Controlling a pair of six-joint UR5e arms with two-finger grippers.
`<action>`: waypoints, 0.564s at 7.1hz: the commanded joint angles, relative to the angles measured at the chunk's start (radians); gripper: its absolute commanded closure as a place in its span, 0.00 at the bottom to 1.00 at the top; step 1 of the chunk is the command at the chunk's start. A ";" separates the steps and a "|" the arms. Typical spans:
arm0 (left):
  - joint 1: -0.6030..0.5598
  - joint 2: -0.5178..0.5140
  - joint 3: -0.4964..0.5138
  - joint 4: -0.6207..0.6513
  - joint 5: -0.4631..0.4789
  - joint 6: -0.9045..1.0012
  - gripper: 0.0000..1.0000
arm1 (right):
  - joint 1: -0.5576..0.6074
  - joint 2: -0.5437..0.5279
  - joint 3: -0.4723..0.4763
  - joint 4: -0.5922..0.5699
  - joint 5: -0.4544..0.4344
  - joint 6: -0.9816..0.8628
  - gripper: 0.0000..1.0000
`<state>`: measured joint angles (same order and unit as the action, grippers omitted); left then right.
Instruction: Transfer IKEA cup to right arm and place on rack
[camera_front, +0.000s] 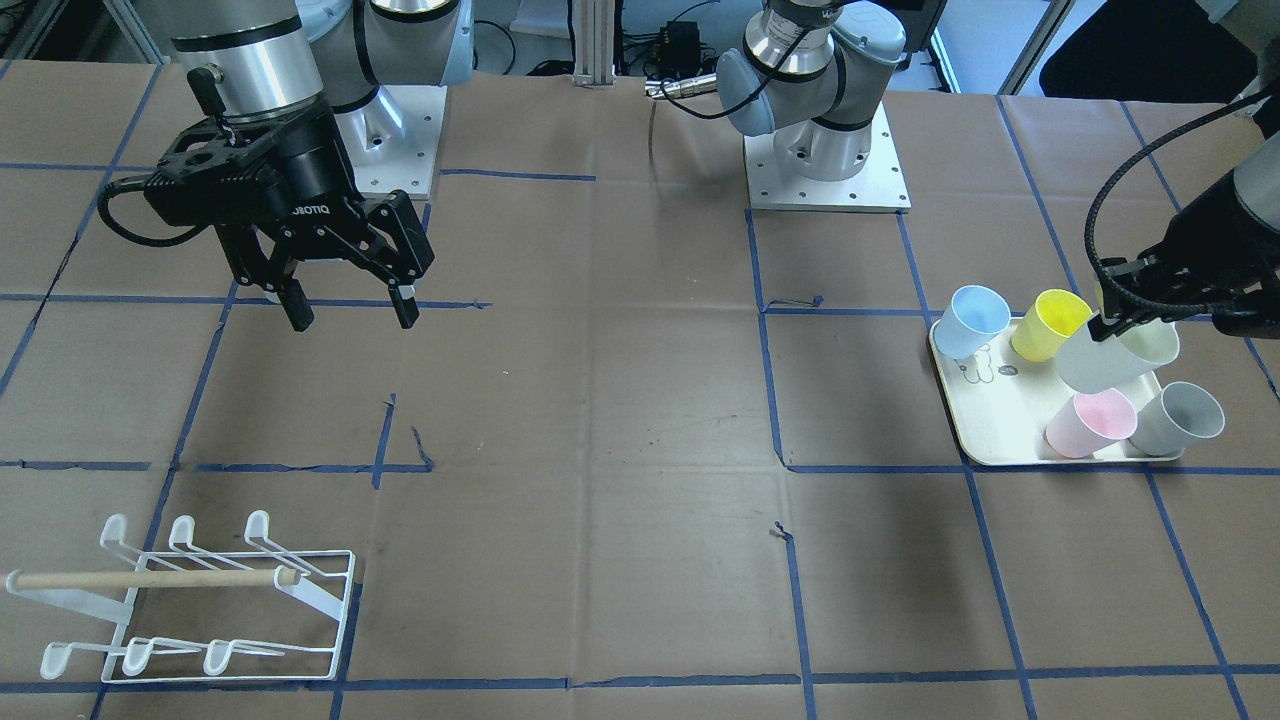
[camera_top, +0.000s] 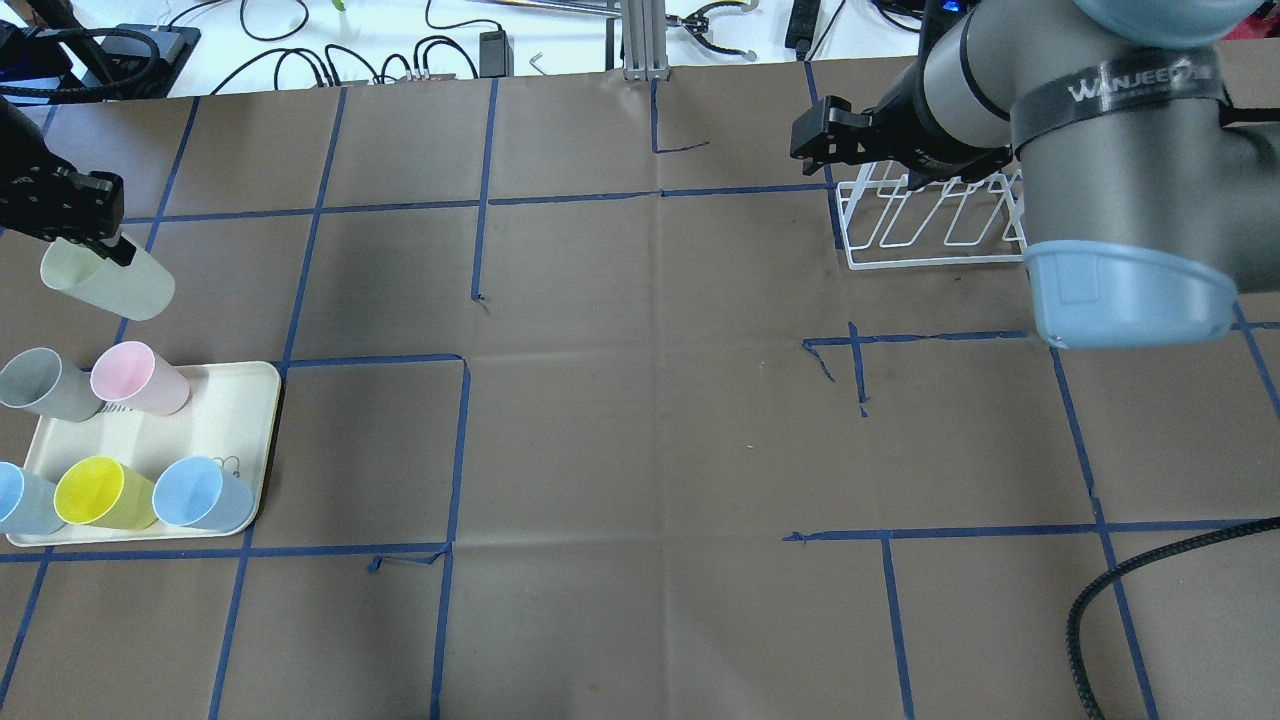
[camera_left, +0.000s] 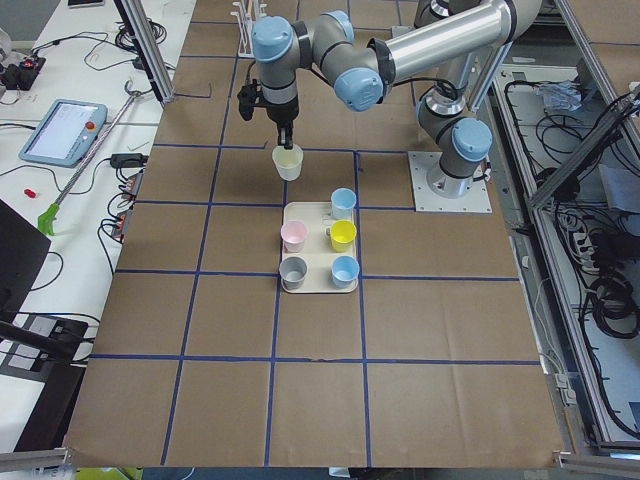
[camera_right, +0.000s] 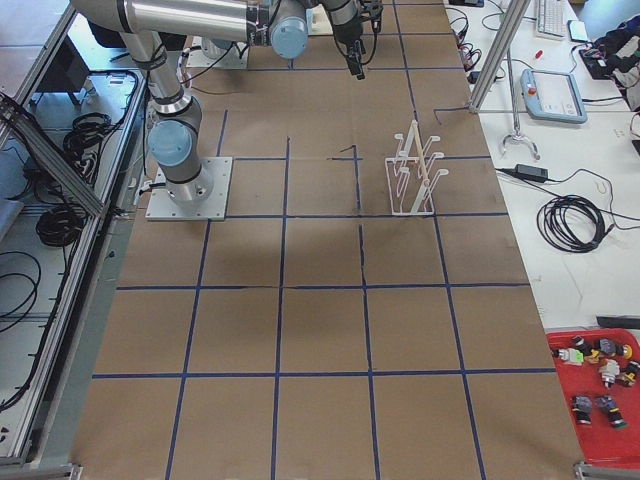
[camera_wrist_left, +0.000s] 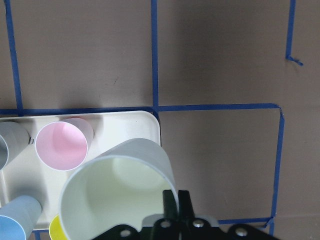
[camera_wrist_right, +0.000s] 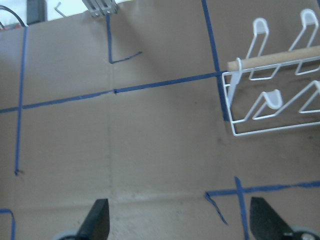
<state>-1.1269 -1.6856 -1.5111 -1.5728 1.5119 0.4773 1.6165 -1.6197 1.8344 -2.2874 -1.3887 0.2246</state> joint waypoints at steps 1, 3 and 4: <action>-0.022 -0.014 -0.007 0.072 -0.196 0.012 1.00 | 0.000 0.021 0.090 -0.347 0.173 0.144 0.00; -0.045 -0.017 -0.017 0.140 -0.429 0.067 1.00 | 0.000 0.020 0.156 -0.568 0.180 0.464 0.00; -0.050 -0.019 -0.027 0.287 -0.563 0.127 1.00 | 0.002 0.012 0.172 -0.627 0.181 0.599 0.00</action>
<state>-1.1689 -1.7022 -1.5282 -1.4103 1.1086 0.5467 1.6173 -1.6028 1.9803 -2.8197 -1.2125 0.6534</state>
